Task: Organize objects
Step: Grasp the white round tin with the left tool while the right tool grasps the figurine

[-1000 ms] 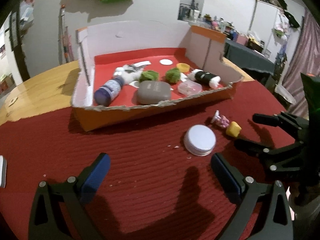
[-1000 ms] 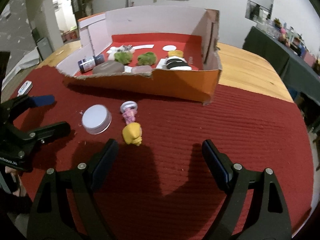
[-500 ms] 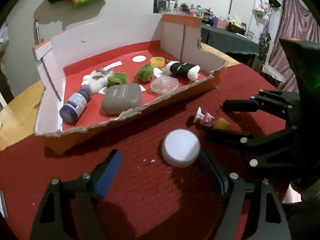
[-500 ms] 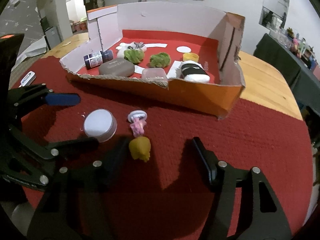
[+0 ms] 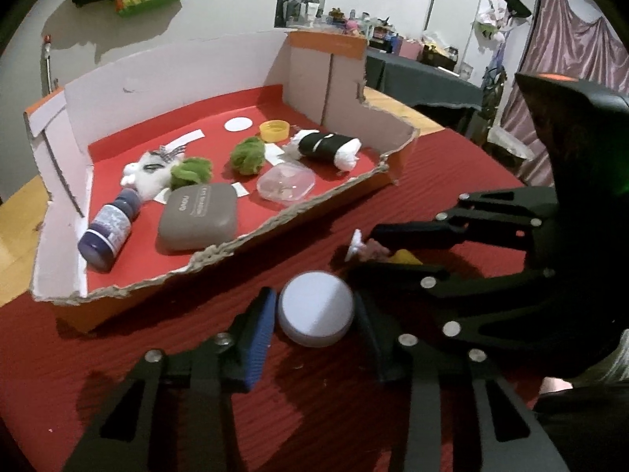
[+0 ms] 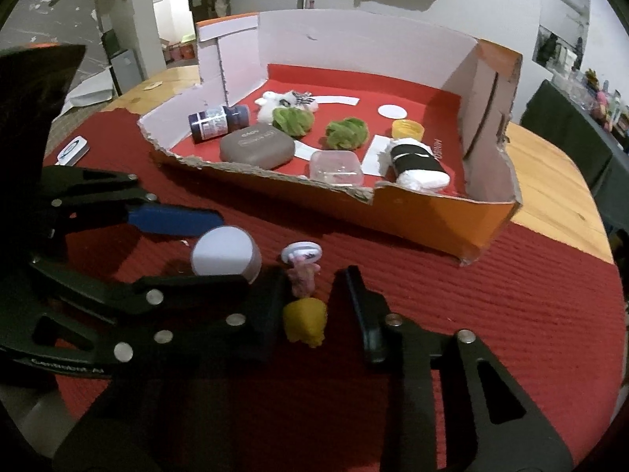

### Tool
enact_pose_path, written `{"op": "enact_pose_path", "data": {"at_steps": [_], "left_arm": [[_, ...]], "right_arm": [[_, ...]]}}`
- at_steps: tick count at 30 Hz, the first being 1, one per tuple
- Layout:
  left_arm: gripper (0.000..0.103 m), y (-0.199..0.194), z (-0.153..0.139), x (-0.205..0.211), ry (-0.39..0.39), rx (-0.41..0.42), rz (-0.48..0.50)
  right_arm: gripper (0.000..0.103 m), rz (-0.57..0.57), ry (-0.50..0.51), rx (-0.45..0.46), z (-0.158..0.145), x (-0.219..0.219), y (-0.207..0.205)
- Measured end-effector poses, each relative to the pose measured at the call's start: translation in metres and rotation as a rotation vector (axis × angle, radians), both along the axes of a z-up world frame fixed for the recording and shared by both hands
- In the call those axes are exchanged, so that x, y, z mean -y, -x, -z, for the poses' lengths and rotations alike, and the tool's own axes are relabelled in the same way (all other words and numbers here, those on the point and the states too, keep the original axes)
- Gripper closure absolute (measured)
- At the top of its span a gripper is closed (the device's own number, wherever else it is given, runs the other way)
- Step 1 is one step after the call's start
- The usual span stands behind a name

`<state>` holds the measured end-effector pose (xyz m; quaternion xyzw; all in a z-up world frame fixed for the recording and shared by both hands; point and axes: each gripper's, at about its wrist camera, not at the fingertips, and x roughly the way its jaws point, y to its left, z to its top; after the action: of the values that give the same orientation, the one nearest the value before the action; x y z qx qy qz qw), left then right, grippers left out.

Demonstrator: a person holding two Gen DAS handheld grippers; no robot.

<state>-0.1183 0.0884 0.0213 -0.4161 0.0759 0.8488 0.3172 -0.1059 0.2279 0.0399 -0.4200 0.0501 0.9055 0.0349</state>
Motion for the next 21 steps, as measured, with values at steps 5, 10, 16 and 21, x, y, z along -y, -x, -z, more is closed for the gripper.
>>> {"op": "enact_pose_path", "data": {"at_steps": [5, 10, 16, 21], "left_arm": [[0.061, -0.002, -0.001, 0.0, -0.014, -0.004, 0.004], [0.061, -0.007, -0.009, 0.001, -0.015, -0.042, -0.003], [0.061, -0.017, -0.028, 0.007, -0.047, -0.084, -0.001], [0.061, -0.021, -0.038, 0.013, -0.068, -0.096, -0.01]], "right_arm": [[0.083, -0.009, 0.028, -0.004, -0.001, 0.001, 0.0], [0.084, 0.011, 0.051, -0.015, -0.002, -0.001, -0.003], [0.084, 0.015, 0.062, -0.051, -0.017, 0.002, -0.013], [0.084, 0.016, 0.049, -0.089, -0.035, 0.007, -0.021]]}}
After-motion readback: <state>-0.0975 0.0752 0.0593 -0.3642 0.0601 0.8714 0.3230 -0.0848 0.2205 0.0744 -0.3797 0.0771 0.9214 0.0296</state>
